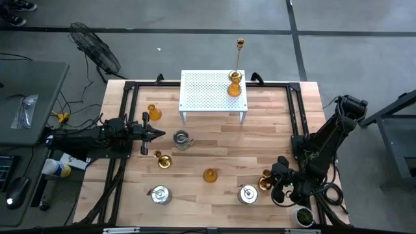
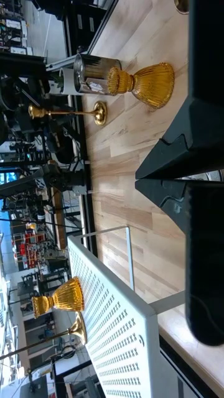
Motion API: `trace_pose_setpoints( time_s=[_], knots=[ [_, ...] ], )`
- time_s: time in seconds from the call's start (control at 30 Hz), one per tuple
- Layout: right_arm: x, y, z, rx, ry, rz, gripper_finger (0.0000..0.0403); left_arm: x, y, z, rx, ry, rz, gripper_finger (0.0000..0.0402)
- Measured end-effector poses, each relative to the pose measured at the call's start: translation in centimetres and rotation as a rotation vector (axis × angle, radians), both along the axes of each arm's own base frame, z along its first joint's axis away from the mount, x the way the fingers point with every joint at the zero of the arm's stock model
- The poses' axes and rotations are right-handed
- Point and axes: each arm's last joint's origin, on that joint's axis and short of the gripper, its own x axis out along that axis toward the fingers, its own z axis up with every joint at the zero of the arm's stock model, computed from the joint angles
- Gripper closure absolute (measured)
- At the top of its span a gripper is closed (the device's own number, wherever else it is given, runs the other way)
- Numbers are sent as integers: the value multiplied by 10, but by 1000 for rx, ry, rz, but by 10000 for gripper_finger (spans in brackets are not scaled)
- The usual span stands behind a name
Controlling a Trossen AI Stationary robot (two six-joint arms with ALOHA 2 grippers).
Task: Pick & Place candle stick holders
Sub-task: Put the right gold candle holder on the shelf aligned with the other gold candle holder
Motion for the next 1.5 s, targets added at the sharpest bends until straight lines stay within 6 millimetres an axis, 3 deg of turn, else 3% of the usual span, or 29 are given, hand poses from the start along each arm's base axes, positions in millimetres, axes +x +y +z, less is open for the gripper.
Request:
trace_pose_setpoints(
  time_s=[0.2,0.67,1.23,1.5],
  knots=[
    [0,0,0,-3,-3,0,391,0,0,0,0,0,0,402],
    [6,-8,7,25,0,-15,395,0,0,0,0,0,0,402],
    [10,-56,46,-9,-72,-40,397,0,1,0,26,0,26,402],
    [29,-74,62,-42,-177,11,397,0,1,0,26,-1,23,402]
  ],
)
